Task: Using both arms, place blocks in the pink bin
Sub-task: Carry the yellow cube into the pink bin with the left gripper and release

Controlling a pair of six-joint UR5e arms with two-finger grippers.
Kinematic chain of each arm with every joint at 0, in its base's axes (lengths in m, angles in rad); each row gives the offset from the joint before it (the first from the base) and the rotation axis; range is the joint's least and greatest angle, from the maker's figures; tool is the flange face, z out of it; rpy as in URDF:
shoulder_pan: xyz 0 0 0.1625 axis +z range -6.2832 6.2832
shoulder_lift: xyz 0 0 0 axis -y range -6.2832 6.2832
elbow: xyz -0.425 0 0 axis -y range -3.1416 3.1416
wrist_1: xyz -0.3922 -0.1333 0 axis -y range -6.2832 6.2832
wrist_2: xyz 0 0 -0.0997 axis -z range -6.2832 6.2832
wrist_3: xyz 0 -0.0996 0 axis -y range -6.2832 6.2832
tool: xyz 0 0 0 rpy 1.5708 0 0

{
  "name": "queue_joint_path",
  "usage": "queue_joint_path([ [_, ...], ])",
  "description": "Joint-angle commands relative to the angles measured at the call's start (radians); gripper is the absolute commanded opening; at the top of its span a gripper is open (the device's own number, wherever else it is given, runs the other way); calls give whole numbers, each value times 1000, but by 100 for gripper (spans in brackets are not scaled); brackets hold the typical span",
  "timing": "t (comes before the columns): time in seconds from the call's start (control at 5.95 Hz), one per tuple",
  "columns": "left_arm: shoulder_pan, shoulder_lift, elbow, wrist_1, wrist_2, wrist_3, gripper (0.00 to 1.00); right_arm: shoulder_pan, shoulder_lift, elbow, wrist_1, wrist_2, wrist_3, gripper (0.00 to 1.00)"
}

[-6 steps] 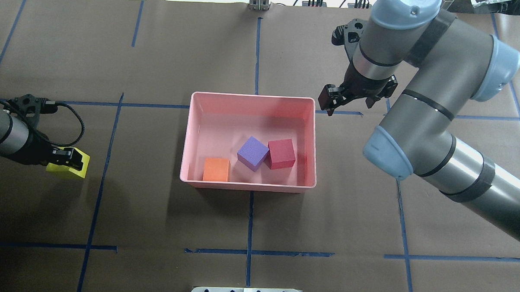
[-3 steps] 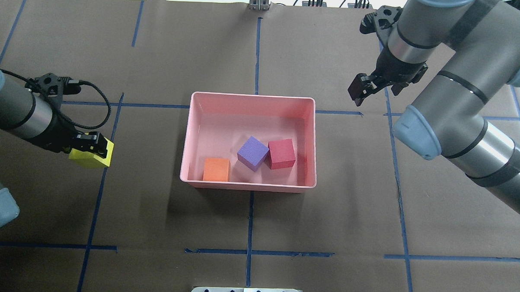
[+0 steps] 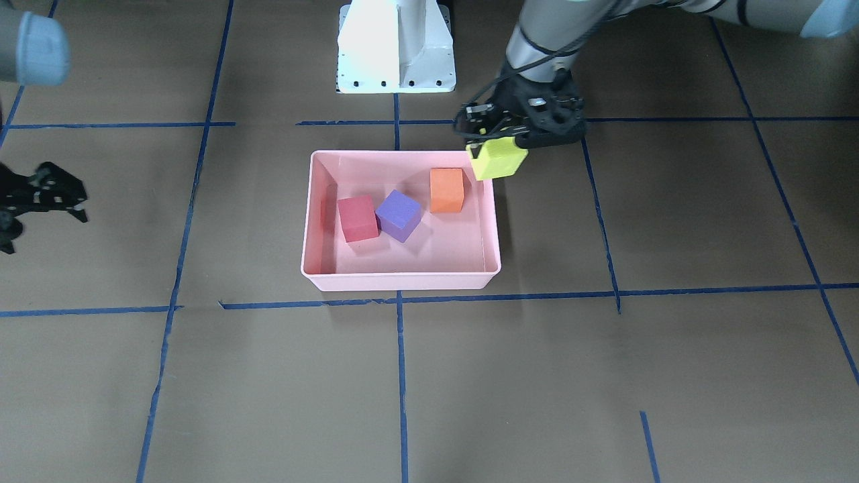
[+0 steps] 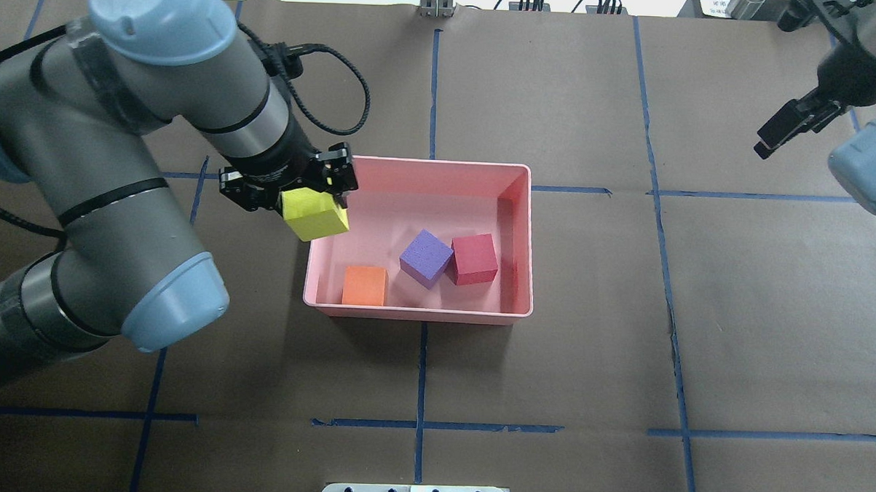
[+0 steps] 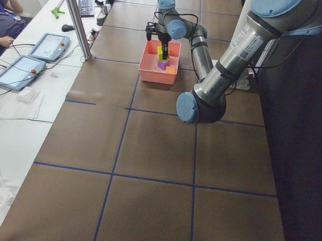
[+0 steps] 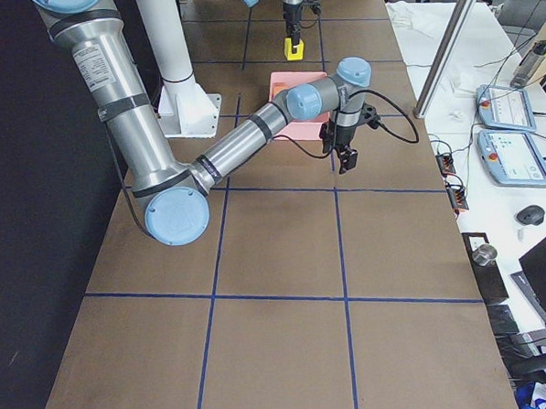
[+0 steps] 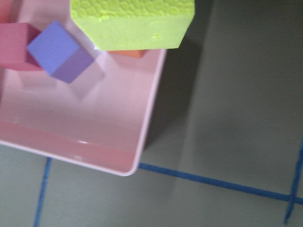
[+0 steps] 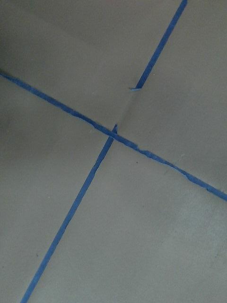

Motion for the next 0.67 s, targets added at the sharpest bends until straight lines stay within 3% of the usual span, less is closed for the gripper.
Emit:
queue_joint_path([
  [0.0, 6, 26, -14, 8, 25, 57, 100, 41, -59, 23, 0, 8, -68, 100],
  [0.34, -113, 209, -138, 60, 0, 451, 100, 119, -143, 31, 0, 8, -197, 100],
  [0.5, -190, 282, -138, 64, -45, 651, 100, 166, -210, 52, 0, 8, -225, 100],
])
